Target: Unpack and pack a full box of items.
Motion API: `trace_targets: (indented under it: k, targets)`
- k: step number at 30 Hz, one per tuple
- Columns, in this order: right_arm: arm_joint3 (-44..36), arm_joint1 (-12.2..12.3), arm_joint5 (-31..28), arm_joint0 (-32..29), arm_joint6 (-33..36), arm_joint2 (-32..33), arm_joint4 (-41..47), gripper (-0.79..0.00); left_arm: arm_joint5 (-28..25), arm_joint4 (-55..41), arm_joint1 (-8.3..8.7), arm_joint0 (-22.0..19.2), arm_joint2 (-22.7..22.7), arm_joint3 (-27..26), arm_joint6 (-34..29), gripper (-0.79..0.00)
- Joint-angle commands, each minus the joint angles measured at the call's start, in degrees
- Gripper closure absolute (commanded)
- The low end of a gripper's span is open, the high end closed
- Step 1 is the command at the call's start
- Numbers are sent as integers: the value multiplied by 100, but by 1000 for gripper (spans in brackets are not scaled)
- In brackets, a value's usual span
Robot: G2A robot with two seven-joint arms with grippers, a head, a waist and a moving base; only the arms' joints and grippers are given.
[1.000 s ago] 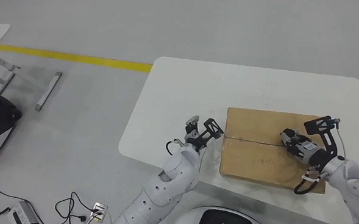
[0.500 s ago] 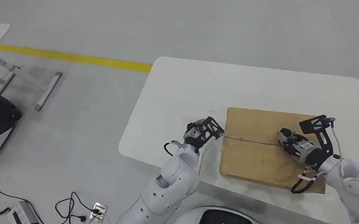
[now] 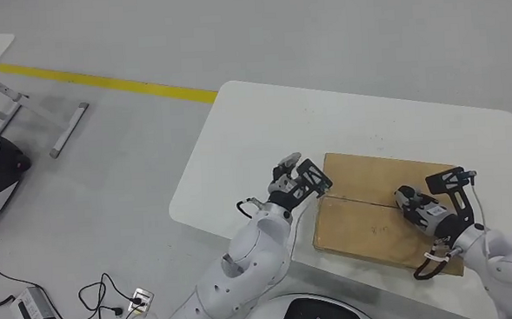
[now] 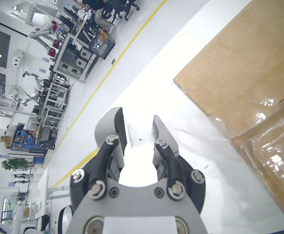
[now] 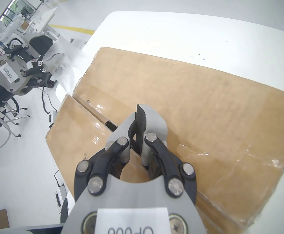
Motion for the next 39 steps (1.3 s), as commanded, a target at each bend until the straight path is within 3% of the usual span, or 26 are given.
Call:
trace_targets:
  k: [1,19,39]
  targets:
    - [-18,1,0,-15,0,16,-9,0,-12,4,-19,-35,53,-47,10,-785]
    - [-140,5,-8,-163,15,126,-66,0,-40,-176,-183,-297,250,-475,96,-785]
    - [-351,24,119,-427,-111,489,-1,0,-346,-486,-572,-1556,1233,-271,150,-785]
